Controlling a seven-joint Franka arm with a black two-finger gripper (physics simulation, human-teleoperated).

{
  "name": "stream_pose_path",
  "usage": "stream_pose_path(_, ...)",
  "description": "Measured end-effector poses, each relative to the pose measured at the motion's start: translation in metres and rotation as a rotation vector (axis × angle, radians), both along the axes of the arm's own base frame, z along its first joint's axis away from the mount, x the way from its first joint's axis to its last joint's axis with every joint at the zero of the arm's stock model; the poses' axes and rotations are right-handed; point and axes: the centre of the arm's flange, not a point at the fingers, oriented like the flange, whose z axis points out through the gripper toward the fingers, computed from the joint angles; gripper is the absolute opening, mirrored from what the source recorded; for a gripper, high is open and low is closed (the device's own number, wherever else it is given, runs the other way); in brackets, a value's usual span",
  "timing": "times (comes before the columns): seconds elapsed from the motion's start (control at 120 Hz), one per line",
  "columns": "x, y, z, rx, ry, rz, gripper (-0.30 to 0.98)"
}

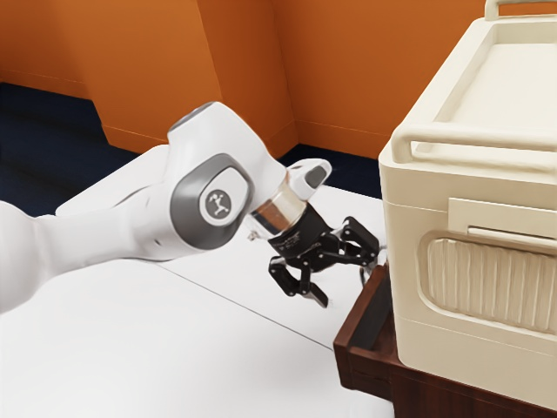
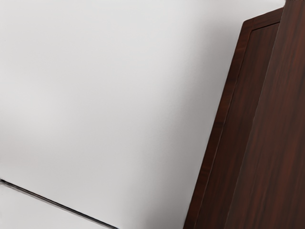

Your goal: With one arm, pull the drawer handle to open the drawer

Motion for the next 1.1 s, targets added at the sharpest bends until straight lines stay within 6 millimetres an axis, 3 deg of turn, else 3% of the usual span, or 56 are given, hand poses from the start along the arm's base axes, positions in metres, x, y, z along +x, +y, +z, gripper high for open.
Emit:
stream_pose_path(0.408, -0.001, 0.019, 0.010, 0.029, -0.013, 0.012, 0.68)
stream_pose_path(1.1, -0.003, 0.020, 0.009, 0.034, -0.003, -0.027, 0.68)
